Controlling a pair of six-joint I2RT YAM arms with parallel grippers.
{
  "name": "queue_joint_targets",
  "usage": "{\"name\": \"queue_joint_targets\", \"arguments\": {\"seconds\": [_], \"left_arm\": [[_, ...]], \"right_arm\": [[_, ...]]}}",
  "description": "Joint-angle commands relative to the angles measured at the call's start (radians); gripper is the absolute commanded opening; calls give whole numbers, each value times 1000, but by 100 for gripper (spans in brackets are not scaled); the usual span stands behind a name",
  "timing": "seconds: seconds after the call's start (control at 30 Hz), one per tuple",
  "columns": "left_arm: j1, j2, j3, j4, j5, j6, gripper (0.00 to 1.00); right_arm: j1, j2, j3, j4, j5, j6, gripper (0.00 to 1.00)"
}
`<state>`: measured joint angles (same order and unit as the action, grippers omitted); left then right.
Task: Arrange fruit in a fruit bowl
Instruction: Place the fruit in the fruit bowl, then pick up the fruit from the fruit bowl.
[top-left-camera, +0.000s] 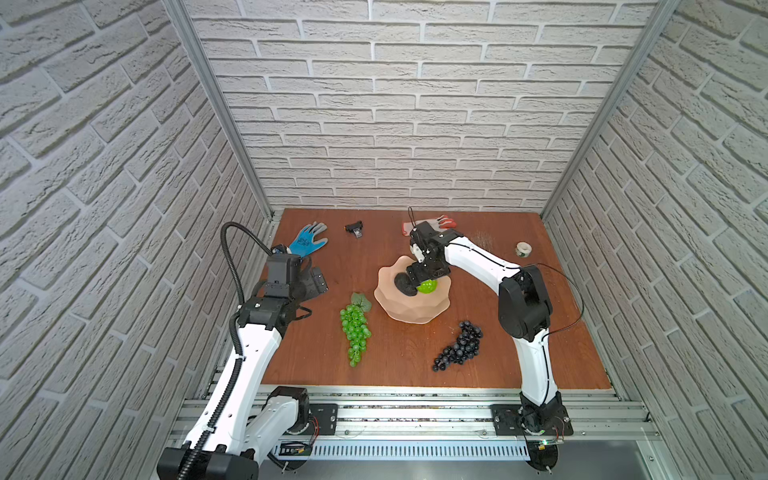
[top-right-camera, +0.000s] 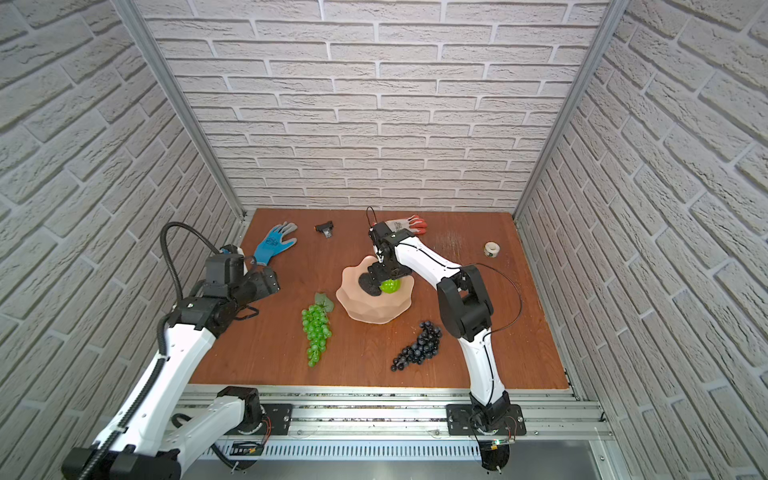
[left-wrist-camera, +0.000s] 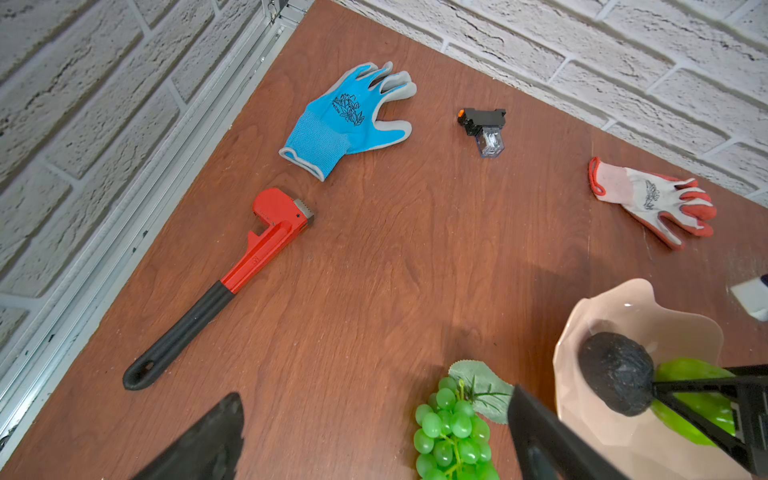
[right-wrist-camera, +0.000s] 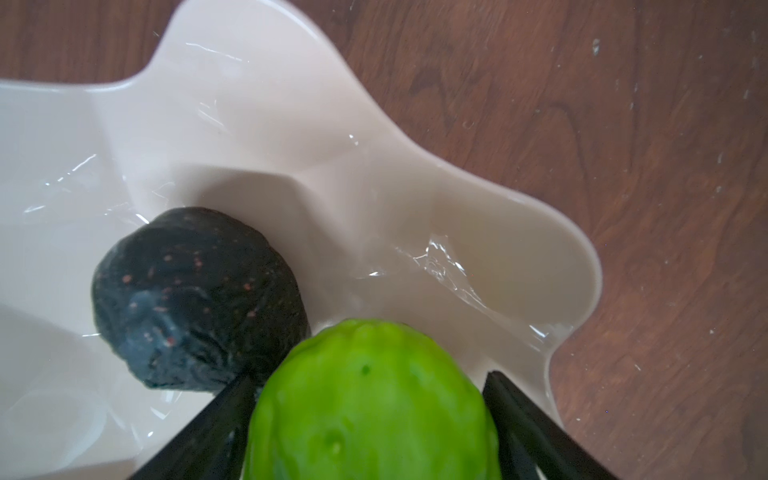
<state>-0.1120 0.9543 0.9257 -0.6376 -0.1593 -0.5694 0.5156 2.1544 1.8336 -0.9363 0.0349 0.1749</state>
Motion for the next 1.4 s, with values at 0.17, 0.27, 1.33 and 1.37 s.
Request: {"name": "queue_joint_targets", "arguments": {"seconds": [0.17, 0.27, 1.33, 1.37], "left_arm": [[6, -16, 12, 1, -12, 5, 98], [6, -14, 13, 3, -12, 5, 98], [6, 11, -5, 36, 8, 10, 98], [6, 9, -5, 36, 7, 11, 98]], "right_arm": [[10, -11, 19, -4, 29, -11, 93], [11, -13, 35, -15, 40, -12, 93], [151, -217, -198, -50, 5, 27, 89], [153, -214, -205, -47, 5, 30, 89]]}}
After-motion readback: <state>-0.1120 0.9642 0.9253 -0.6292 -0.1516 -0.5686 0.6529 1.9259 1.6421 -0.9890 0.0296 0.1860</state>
